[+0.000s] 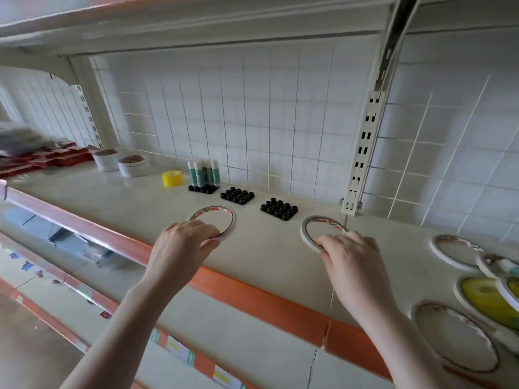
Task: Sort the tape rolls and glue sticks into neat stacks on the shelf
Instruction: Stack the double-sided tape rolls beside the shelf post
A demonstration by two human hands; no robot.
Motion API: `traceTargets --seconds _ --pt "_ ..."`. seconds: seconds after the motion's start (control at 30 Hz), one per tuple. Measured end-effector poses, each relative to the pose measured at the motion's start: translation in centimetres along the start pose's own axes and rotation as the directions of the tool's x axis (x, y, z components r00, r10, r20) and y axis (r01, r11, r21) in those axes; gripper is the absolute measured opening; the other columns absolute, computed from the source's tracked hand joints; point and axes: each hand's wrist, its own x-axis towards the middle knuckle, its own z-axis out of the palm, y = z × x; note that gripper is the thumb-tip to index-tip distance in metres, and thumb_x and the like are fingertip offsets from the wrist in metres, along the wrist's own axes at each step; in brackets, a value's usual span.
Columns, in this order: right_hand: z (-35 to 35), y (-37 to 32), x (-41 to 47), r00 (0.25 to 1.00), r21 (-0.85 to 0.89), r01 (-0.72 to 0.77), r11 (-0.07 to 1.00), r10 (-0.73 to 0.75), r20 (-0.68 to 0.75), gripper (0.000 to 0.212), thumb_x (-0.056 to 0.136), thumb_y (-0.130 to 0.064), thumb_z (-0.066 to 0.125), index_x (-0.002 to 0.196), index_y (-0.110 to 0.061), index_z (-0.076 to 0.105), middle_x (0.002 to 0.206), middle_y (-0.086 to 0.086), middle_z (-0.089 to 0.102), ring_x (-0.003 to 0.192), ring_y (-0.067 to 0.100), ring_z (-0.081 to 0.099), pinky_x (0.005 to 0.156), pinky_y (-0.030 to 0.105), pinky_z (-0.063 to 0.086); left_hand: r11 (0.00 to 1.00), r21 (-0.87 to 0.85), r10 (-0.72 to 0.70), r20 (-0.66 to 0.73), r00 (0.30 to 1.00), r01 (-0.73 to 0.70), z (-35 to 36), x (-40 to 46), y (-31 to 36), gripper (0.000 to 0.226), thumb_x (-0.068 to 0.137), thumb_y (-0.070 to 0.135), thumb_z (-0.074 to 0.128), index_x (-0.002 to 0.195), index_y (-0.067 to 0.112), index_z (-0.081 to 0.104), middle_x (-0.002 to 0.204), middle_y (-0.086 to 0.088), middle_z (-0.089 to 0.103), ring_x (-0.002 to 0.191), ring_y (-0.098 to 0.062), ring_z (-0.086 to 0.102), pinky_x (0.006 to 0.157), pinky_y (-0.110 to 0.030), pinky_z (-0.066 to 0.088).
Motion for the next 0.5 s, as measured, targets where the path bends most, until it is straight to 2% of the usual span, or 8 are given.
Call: traceTargets --seconds 0.13,0.23,0.33,0.4,0.5 --pt "1.2 -6.3 2.4 1.000 0.053 -0.002 0.999 0.003 -0.025 0.026 0.059 -0.002 0.082 0.066 -0.018 0.063 0.058 -0.005 0.060 0.068 0.024 0.056 0.064 0.032 0.025 1.000 0.008 -0.013 -0.029 1.000 0.013 -2.3 -1.4 -6.2 0.013 0.071 0.013 0.079 0.079 0.017 0.070 0.068 0.003 0.064 0.060 -0.029 0.062 0.058 -0.034 0.049" --pt "2.8 -12.0 4.4 0.999 0.101 -0.004 0.995 0.008 -0.038 0.023 0.062 -0.003 0.081 0.066 -0.017 0.064 0.059 -0.004 0.061 0.069 0.024 0.056 0.065 0.031 0.026 1.000 0.021 -0.015 -0.061 0.998 0.016 -4.6 -2.4 -11.9 0.006 0.076 0.022 0.069 0.079 0.018 0.070 0.069 0.005 0.065 0.060 -0.026 0.062 0.057 -0.034 0.049" --pt "4.8 -17.7 6.6 0.999 0.138 -0.006 0.990 0.012 -0.045 0.020 0.064 -0.004 0.081 0.066 -0.016 0.065 0.060 -0.003 0.062 0.070 0.027 0.058 0.067 0.033 0.033 0.999 0.031 -0.009 -0.078 0.997 0.012 -7.2 -2.9 -18.0 0.013 0.074 0.026 0.063 0.079 0.017 0.070 0.069 0.005 0.066 0.060 -0.025 0.063 0.057 -0.035 0.051" --pt "6.0 -21.4 8.1 0.999 0.160 -0.001 0.987 0.009 -0.047 0.018 0.065 -0.004 0.080 0.067 -0.015 0.066 0.061 -0.002 0.063 0.071 0.027 0.058 0.064 0.034 0.041 0.999 0.048 -0.007 -0.085 0.996 0.011 -8.9 -3.1 -21.8 0.012 0.073 0.025 0.064 0.078 0.016 0.071 0.069 0.004 0.066 0.059 -0.025 0.063 0.058 -0.034 0.052" --pt "7.4 -26.3 10.6 0.998 0.186 0.018 0.982 -0.007 -0.059 0.019 0.064 -0.003 0.080 0.066 -0.014 0.065 0.059 -0.001 0.062 0.068 0.028 0.057 0.061 0.034 0.044 0.996 0.083 -0.020 -0.094 0.995 0.028 -11.1 -3.2 -26.5 0.005 0.075 0.020 0.070 0.077 0.016 0.071 0.067 0.004 0.065 0.058 -0.024 0.061 0.059 -0.032 0.050"
